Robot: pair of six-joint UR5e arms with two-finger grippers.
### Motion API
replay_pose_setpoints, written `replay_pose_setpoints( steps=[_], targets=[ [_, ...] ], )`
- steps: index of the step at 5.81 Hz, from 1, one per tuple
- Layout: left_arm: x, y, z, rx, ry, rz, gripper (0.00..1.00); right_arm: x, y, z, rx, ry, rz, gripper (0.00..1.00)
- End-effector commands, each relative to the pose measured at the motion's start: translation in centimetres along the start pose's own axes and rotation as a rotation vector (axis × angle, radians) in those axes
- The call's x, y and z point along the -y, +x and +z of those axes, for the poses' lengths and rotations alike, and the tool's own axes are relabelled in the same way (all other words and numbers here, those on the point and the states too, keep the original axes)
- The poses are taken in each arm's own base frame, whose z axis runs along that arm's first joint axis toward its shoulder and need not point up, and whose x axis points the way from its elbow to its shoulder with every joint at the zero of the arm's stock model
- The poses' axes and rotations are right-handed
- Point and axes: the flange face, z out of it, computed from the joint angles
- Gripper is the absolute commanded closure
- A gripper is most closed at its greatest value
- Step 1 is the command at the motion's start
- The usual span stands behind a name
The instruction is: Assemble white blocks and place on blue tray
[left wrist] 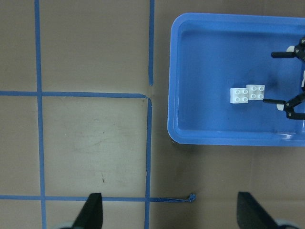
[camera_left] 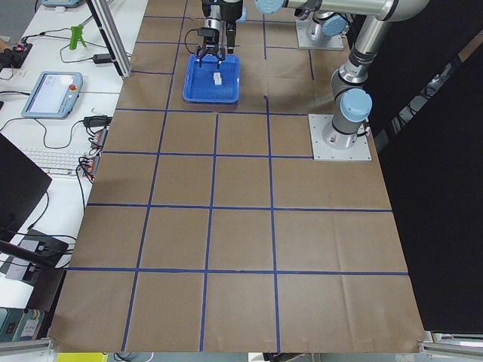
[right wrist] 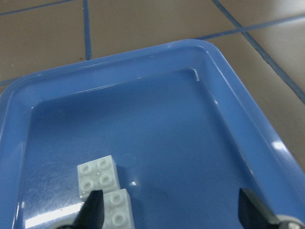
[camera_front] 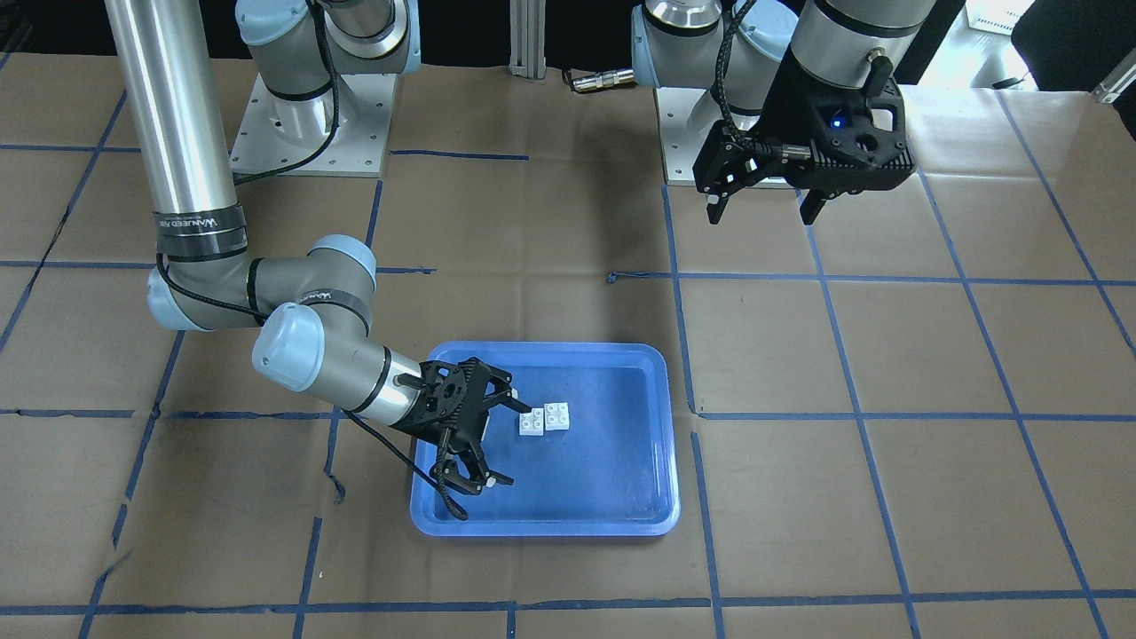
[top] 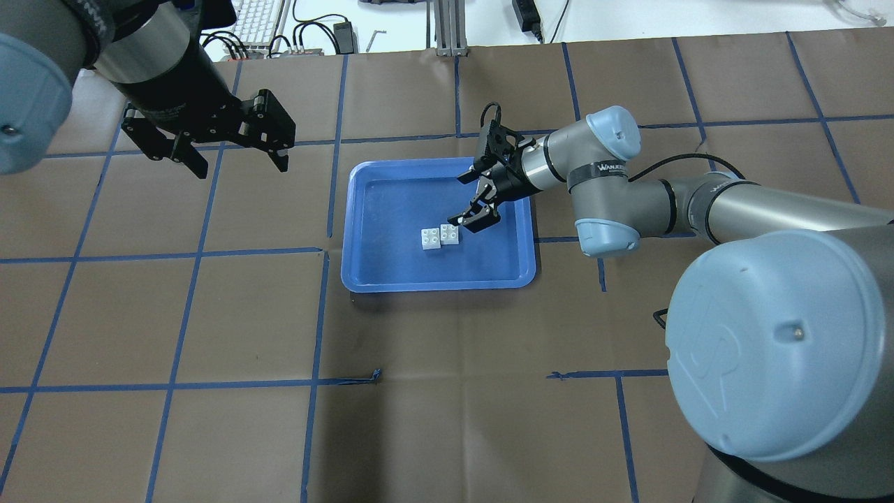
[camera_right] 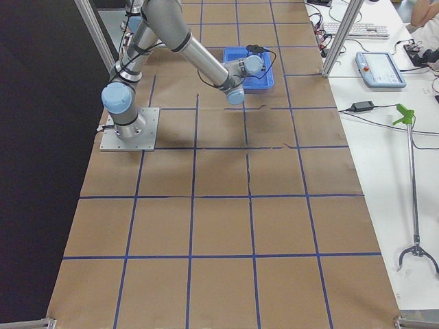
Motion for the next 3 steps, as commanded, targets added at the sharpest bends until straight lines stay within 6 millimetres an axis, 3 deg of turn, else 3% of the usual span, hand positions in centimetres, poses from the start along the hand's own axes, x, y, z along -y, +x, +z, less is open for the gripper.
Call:
replay_pose_setpoints(
  steps=[1,2,3],
  targets=[
    [0.0,0.0,0.0,0.001,0.000,0.000,0.01,3.1,-0.9,-4.9,-0.023,-0.137,0.216,0.00],
    [0.0,0.1,0.0,0.001,0.000,0.002,0.01,4.6,-1.3,-8.2,-0.050,-0.219,0.246,0.00],
    [0.0,0.1,0.0,0.001,0.000,0.002,0.01,4.7,-1.0,-10.5,-0.133,-0.343,0.392,0.00]
  ],
)
